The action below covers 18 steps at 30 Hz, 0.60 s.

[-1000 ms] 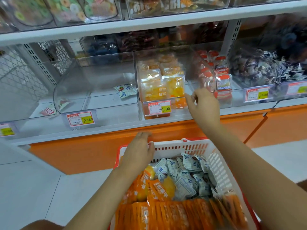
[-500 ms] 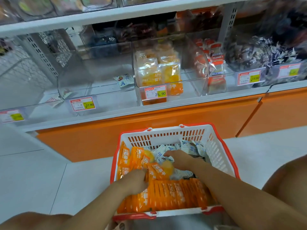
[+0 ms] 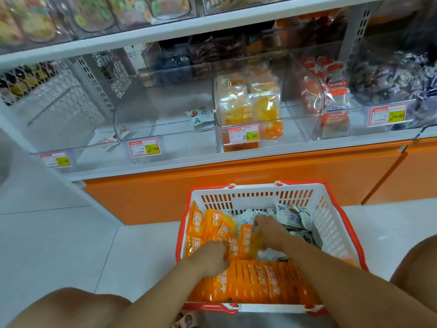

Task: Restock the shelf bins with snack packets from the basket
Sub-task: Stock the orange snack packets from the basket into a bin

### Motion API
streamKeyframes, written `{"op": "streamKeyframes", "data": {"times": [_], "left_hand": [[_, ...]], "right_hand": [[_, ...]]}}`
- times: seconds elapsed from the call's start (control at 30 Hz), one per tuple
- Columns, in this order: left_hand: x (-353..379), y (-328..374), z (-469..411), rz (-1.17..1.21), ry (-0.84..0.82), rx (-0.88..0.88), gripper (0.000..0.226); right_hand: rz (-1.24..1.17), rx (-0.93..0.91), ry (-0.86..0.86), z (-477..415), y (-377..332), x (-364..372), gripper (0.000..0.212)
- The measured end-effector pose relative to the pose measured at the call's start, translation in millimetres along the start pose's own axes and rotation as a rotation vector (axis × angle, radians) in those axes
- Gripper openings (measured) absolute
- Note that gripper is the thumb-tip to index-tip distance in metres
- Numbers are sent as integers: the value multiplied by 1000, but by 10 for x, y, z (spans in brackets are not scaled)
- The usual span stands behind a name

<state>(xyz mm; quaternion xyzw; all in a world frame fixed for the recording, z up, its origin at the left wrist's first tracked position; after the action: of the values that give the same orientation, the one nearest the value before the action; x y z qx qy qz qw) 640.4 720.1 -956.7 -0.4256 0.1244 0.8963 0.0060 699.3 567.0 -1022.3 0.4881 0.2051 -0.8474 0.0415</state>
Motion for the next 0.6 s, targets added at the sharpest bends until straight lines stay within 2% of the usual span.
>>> {"op": "streamKeyframes", "data": {"times": [0.07, 0.1, 0.17, 0.27, 0.3, 0.37, 0.4, 0.5, 0.6], "left_hand": [[-60, -36, -50, 7, 31, -25, 32], [-130, -42, -68, 9, 68, -38, 32], [-375, 1, -63, 42, 209, -34, 33], [-790, 101, 3, 329, 369, 43, 46], [-921, 133, 35, 414, 392, 56, 44], [-1178, 167, 100, 540, 453, 69, 24], [-1303, 181, 145, 629, 480, 78, 17], [-1586, 324, 312, 986, 470, 169, 14], [-1776, 467, 447, 1116, 496, 239, 8]], "right_hand": [[-85, 4, 31, 74, 62, -171, 27], [-205, -9, 83, 78, 129, -254, 16], [-379, -44, 138, 164, 129, -524, 25], [-509, -156, 160, 326, -85, -1104, 23], [-556, -201, 161, 409, -178, -1308, 20], [-688, -264, 191, 585, -281, -1683, 13], [-778, -284, 251, 664, -282, -1858, 14], [-1142, -305, 538, 885, -188, -2279, 23], [-1419, -327, 610, 945, -133, -2351, 26]]}}
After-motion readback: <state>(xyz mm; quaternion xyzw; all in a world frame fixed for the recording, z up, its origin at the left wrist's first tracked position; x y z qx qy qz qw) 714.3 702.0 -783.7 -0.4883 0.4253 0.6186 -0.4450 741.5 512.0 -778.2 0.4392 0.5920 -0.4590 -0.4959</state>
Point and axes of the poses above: each hand's wrist, its own z-axis away from the middle knuckle, its own x-axis out of the palm, y = z × x, the point moved 8 cm from there along -z, towards the middle knuckle, and after that the axes turned 8 degrees about -x, right-handed, at the moved point
